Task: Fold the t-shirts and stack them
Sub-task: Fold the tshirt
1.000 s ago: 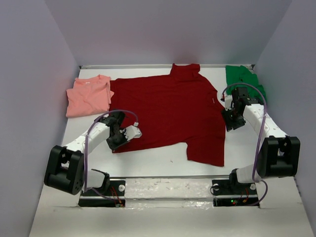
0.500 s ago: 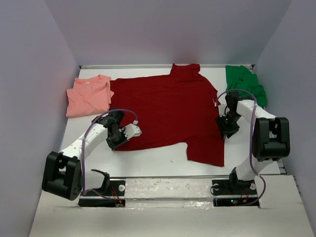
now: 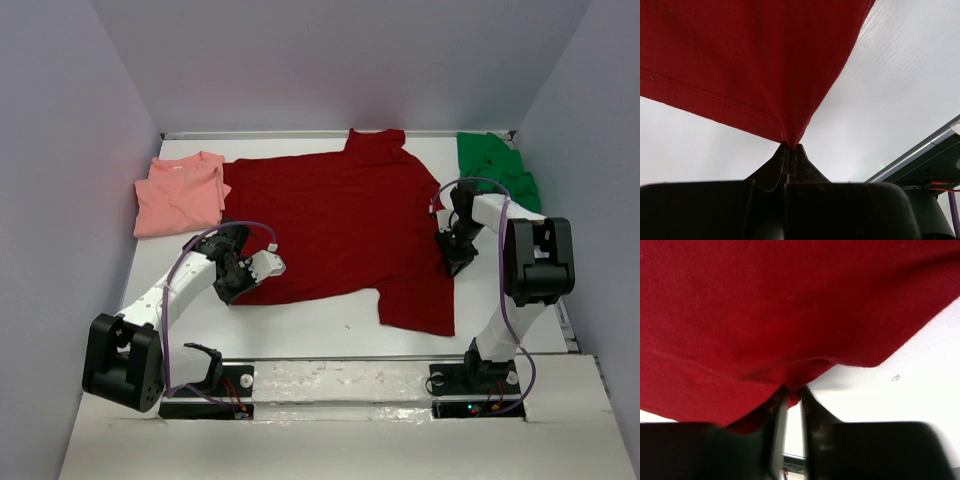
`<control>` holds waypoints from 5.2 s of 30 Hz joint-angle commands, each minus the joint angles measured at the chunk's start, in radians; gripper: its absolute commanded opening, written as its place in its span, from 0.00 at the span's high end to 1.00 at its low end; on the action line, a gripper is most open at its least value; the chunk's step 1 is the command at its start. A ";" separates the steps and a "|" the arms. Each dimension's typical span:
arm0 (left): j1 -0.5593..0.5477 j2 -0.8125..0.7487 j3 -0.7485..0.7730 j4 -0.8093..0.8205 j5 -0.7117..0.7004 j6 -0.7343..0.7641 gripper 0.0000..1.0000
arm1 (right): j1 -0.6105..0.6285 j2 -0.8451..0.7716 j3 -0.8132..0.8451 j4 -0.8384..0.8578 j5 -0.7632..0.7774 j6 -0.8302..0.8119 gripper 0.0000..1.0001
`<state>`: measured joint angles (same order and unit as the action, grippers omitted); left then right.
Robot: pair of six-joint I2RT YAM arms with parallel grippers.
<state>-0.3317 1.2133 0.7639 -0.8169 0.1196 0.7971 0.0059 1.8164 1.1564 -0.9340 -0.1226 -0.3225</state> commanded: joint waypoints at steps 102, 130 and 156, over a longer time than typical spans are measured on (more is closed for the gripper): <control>0.005 0.290 0.250 0.214 -0.391 -0.093 0.15 | -0.004 0.347 0.736 -0.178 0.021 -0.032 0.30; 0.261 -0.122 0.164 0.539 -0.316 -0.368 0.01 | 0.005 -0.434 0.004 -0.100 -0.078 -0.791 0.30; 0.589 -0.262 0.040 0.591 -0.172 -0.407 0.01 | 0.240 -0.218 -0.147 0.133 -0.187 -0.839 0.34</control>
<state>0.2508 0.9821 0.8043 -0.2657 -0.0673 0.3985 0.2371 1.5925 1.0229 -0.8257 -0.3035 -1.1683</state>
